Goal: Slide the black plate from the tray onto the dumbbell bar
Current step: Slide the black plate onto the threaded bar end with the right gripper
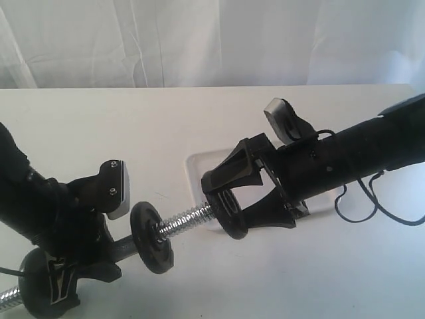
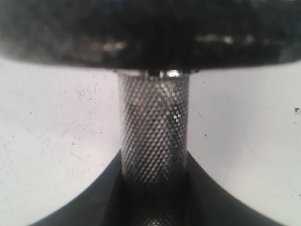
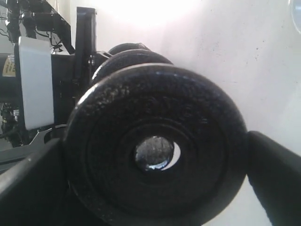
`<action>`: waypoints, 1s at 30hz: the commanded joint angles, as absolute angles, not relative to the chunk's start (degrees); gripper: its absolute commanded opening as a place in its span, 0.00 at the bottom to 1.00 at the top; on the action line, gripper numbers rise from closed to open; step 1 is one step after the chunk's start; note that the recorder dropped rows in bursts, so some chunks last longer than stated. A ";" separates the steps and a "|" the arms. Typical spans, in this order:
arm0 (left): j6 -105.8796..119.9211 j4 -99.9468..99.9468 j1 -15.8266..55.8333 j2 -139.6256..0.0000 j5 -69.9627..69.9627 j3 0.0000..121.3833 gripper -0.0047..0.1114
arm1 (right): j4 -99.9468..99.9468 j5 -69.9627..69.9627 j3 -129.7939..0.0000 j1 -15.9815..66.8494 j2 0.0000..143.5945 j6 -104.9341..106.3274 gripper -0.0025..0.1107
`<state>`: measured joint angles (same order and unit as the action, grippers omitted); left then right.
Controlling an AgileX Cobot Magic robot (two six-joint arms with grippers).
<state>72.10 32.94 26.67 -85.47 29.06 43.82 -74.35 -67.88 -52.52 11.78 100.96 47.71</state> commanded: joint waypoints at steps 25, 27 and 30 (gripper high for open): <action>72.17 42.36 27.06 -82.65 28.94 45.40 0.04 | -81.50 -69.96 -52.54 21.17 100.67 56.75 0.02; 72.17 42.36 27.06 -82.65 29.05 45.40 0.04 | -81.50 -69.96 -52.54 22.02 100.67 56.75 0.02; 72.17 42.36 27.06 -82.65 29.05 45.40 0.04 | -81.38 -69.64 -52.54 22.86 100.77 56.75 0.02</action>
<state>73.73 34.79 26.89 -85.12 30.19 43.82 -78.41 -63.25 -52.52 21.50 101.34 55.70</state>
